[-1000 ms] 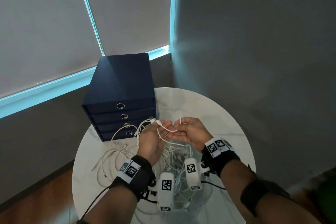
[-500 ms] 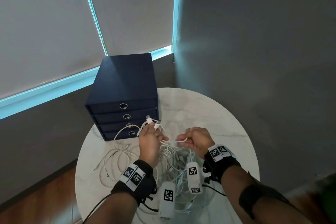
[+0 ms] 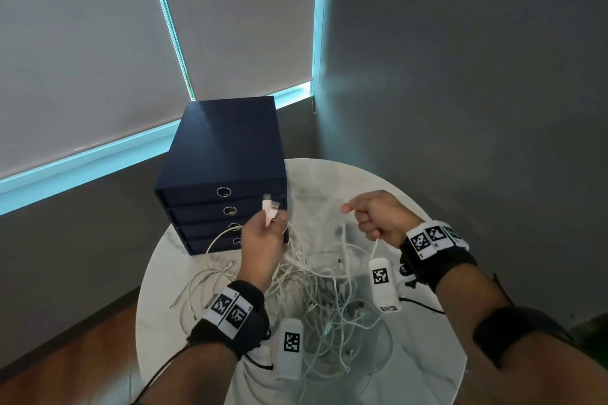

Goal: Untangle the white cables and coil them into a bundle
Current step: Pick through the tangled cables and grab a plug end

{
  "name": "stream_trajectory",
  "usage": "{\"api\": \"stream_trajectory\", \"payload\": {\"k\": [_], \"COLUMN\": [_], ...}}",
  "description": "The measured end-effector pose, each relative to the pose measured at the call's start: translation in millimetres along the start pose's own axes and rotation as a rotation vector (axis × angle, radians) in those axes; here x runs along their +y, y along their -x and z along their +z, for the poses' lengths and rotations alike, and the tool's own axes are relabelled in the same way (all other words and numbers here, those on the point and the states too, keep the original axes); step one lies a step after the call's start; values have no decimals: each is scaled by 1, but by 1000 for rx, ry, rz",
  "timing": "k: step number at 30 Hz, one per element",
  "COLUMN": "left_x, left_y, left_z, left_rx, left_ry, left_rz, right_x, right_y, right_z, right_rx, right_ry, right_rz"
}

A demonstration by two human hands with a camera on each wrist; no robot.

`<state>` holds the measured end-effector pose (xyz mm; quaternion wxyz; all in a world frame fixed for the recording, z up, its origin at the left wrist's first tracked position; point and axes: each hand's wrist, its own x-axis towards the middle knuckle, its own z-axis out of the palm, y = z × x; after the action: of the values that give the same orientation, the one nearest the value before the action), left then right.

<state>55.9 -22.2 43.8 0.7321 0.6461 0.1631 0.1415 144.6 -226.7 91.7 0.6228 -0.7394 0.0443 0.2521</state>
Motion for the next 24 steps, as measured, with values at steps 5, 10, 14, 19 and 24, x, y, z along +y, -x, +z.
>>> {"api": "stream_trajectory", "payload": {"k": [5,10,14,19,24], "left_x": [8,0,-22,-21,-4], "left_y": [0,3,4,-4,-9], "left_z": [28,24,12,4,13], "left_rx": [-236,-375,-354,-187,-248], "left_ry": [38,29,-64,-12,-133], "left_rz": [41,24,0,-19,56], "right_x": [-25,-43,-68,-53,-19], "right_y": [28,26,26,11,11], "right_z": [31,23,-5,-32,-9], "right_rx": [-334,-105,151,439,410], "right_ry": [270,-55,-487,-70,1209], "right_rz": [-174,-379,-505,-380,-304]}}
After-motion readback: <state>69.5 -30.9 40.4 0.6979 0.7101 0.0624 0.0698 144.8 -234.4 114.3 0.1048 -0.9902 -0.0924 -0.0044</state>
